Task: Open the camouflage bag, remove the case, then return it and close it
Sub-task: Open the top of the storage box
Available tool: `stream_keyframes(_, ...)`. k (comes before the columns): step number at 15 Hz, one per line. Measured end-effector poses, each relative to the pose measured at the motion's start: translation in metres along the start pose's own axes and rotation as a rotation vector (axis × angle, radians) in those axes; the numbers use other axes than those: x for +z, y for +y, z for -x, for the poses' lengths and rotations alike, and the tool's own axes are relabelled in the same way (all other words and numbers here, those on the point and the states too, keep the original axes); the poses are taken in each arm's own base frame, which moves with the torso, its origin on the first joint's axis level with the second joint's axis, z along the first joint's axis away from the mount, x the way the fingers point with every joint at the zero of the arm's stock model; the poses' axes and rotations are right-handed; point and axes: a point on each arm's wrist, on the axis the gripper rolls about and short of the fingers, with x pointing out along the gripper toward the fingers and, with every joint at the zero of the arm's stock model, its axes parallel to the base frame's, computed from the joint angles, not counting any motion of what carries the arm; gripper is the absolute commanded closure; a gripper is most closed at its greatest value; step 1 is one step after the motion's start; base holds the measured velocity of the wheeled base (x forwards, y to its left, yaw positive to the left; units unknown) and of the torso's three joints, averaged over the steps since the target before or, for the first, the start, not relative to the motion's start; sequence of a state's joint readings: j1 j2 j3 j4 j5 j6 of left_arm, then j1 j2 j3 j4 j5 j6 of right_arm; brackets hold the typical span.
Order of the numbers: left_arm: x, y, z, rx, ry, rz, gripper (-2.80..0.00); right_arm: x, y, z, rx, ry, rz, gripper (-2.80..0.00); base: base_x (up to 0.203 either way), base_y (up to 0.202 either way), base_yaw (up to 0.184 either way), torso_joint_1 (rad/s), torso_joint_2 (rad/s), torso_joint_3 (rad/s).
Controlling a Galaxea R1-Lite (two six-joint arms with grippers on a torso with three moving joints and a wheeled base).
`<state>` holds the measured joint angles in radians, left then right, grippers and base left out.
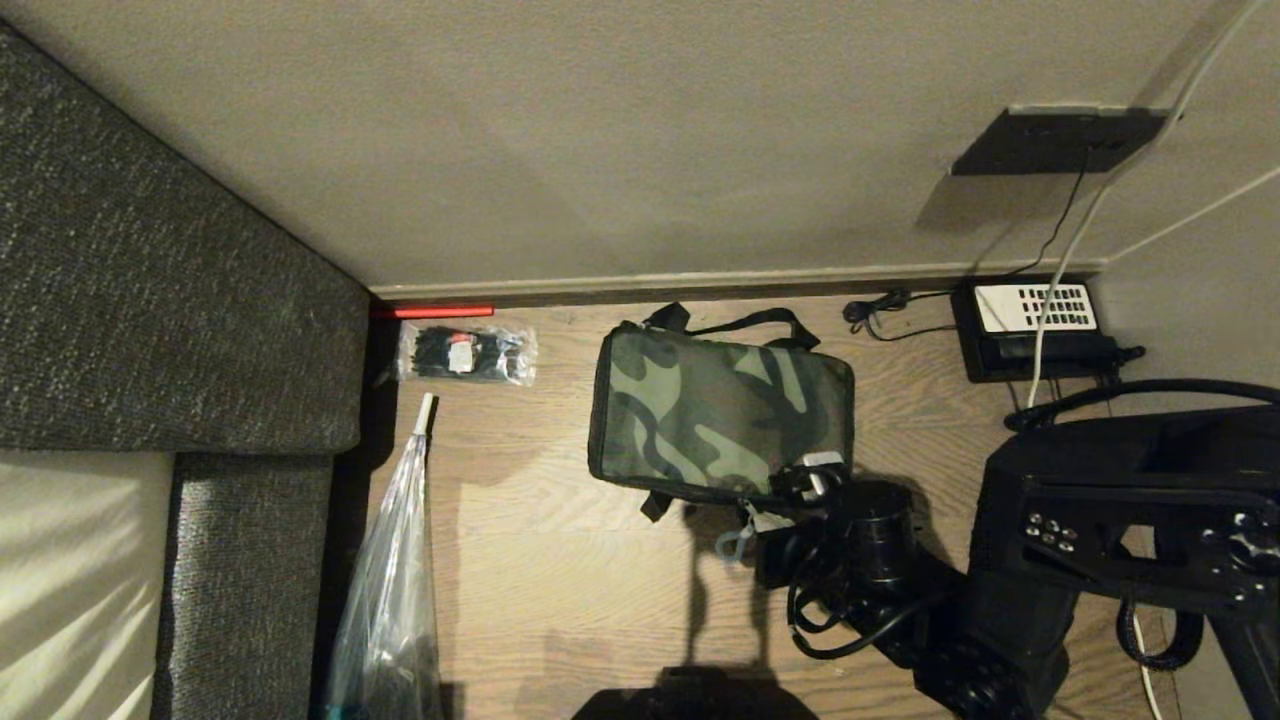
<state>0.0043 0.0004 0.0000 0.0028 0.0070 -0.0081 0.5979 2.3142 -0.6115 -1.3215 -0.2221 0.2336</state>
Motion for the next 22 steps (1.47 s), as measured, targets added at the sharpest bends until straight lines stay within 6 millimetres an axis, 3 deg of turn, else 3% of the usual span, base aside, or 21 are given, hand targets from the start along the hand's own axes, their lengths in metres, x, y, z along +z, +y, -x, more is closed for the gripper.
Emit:
stream_keyframes(7, 0.000, 0.000, 0.000, 0.000, 0.000, 0.000, 0.00, 0.003, -0.031, 0.014, -0.056, 0.033, -0.003, 0.00, 0.000, 0.000, 0.000, 0.000, 0.00, 0.000)
stream_keyframes(22, 0.000, 0.000, 0.000, 0.000, 0.000, -0.001, 0.00, 0.011, -0.073, 0.037, -0.139, 0.055, -0.009, 0.00, 0.000, 0.000, 0.000, 0.000, 0.00, 0.000)
